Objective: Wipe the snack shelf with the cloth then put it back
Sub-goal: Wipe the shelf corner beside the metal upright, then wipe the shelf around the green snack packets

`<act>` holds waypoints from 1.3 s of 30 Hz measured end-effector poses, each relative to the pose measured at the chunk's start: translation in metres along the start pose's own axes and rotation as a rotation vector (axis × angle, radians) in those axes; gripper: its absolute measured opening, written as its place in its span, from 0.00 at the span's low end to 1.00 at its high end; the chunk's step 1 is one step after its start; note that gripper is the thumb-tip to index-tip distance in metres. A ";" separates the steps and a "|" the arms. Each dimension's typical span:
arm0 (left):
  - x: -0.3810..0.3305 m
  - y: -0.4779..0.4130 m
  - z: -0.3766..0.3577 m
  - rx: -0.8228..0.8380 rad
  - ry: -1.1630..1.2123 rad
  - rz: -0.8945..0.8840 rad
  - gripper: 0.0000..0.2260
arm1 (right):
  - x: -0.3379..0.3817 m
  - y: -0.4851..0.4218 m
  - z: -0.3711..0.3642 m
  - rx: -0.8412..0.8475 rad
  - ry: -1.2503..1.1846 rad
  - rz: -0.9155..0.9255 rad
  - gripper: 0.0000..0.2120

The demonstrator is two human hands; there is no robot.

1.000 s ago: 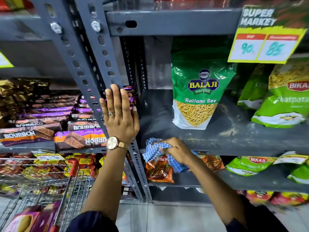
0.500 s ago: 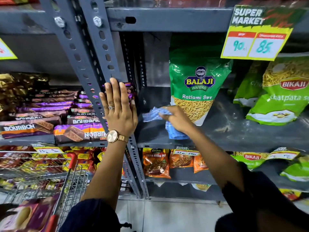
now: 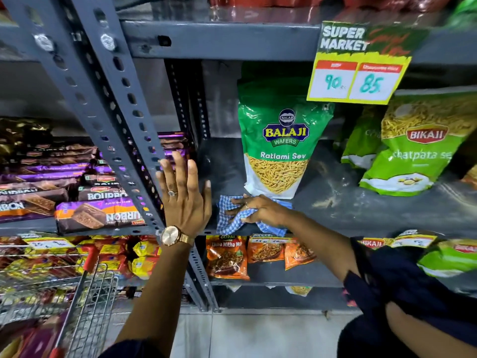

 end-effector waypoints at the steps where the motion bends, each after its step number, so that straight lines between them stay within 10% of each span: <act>1: -0.004 0.004 -0.003 0.018 -0.012 0.003 0.37 | -0.002 0.007 0.004 -0.007 -0.011 -0.005 0.16; 11: -0.046 0.013 -0.022 0.127 -0.082 0.099 0.31 | -0.032 0.072 0.040 -0.015 -0.029 -0.020 0.16; 19: -0.052 0.060 -0.060 0.755 -0.020 0.041 0.20 | -0.052 0.133 0.076 -0.031 -0.049 -0.080 0.17; 24: -0.042 0.097 -0.069 0.916 -0.020 0.198 0.24 | -0.069 0.159 0.115 -0.476 -0.095 -0.193 0.25; 27: -0.043 0.102 -0.068 0.897 0.018 0.237 0.24 | -0.034 0.133 0.107 -0.636 -0.104 -0.068 0.02; 33: -0.045 0.102 -0.068 0.839 0.049 0.279 0.22 | -0.023 0.069 0.029 -0.057 0.439 0.161 0.23; 39: -0.047 0.104 -0.069 0.812 0.044 0.273 0.22 | -0.037 0.108 0.045 -0.048 0.440 0.173 0.23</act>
Point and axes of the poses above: each hand's wrist, its own y-axis away from the middle knuckle, its own z-axis out of the back of the hand, x = y × z, the point moved 4 cm from there along -y, towards the middle knuckle, and after that the axes turned 14 degrees about z, right-handed, at the moved point
